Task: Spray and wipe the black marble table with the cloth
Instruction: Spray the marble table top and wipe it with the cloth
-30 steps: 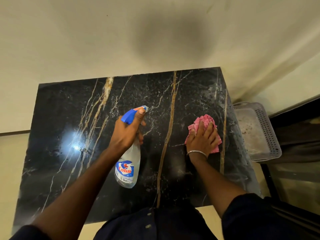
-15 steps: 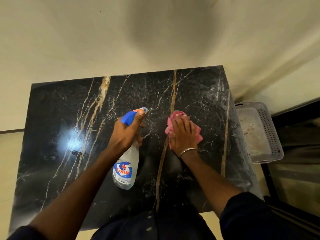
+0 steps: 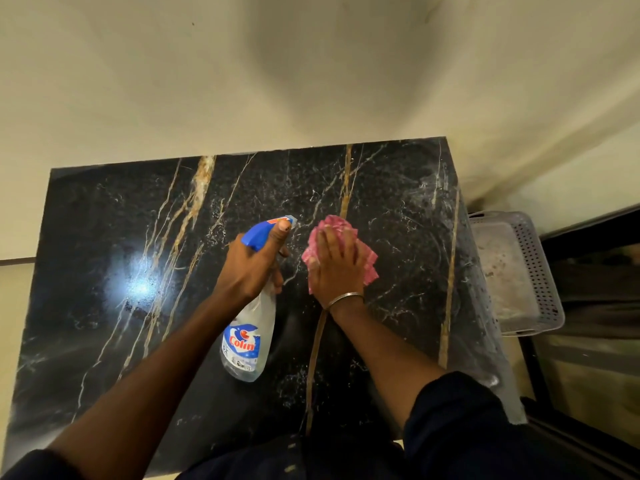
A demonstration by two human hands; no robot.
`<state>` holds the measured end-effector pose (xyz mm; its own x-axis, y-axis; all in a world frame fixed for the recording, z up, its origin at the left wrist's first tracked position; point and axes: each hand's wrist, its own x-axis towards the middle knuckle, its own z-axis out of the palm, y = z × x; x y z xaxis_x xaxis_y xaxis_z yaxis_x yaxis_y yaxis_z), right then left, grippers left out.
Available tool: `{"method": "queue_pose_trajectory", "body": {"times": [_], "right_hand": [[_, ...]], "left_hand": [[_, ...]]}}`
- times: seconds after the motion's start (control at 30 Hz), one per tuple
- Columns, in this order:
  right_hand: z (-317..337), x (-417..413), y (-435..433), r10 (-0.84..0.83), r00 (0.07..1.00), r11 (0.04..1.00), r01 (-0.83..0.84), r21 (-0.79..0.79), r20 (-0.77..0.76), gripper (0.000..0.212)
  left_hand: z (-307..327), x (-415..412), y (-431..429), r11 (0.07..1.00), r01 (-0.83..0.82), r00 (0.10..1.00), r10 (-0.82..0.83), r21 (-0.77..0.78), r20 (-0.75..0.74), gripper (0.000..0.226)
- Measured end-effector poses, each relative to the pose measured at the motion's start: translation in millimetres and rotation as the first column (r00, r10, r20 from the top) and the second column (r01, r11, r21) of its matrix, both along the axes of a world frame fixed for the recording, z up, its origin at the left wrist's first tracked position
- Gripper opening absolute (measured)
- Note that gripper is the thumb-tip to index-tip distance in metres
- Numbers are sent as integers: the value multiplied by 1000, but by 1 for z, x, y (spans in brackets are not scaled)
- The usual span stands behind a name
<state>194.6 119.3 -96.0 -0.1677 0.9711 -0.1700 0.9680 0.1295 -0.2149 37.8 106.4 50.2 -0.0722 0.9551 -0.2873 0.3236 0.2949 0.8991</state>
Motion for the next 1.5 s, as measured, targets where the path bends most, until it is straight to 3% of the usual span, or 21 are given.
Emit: {"method": "queue_pose_trajectory", "body": {"times": [0.1,0.2,0.4,0.53,0.6,0.67,0.8,0.9,1.03,1.23,1.4,1.5], "right_hand": [[-3,-3,6,228,971,974,-227,-28,65,64],[-5,27,19,308,948,951,-306,-33,87,62],[0,102,55,-82,993,996,83,-17,87,62],[2,87,76,-437,897,897,440,-39,64,62],[5,62,83,-514,856,855,516,-54,54,64],[7,40,89,-433,900,896,436,-87,52,68],[6,-6,82,-115,992,990,119,-79,57,69],[4,-9,81,104,992,992,-98,-76,77,65],[-2,43,106,338,938,941,-335,-41,78,59],[0,121,148,-62,991,998,64,-13,119,61],[0,83,161,-463,882,885,466,-17,87,62],[5,40,164,-352,934,933,355,-59,55,65]], "left_hand": [[-3,2,4,1000,7,1000,-7,-17,-14,36],[-5,3,8,1000,11,1000,-11,-2,3,40],[-4,3,17,1000,14,1000,-14,15,16,29],[-6,0,21,1000,7,1000,-8,23,29,31],[-7,-3,23,1000,-1,999,0,24,32,35],[-10,-5,24,1000,-13,1000,12,10,26,39],[-11,-3,28,1000,-13,1000,13,-14,15,34],[-8,-1,33,1000,-20,1000,21,-18,3,35],[-8,2,41,1000,-22,999,23,-16,35,56],[-9,9,50,999,-21,998,22,-27,57,51],[-10,11,56,1000,-8,996,9,-10,84,34],[-11,12,60,1000,-3,998,4,-15,69,25]]}}
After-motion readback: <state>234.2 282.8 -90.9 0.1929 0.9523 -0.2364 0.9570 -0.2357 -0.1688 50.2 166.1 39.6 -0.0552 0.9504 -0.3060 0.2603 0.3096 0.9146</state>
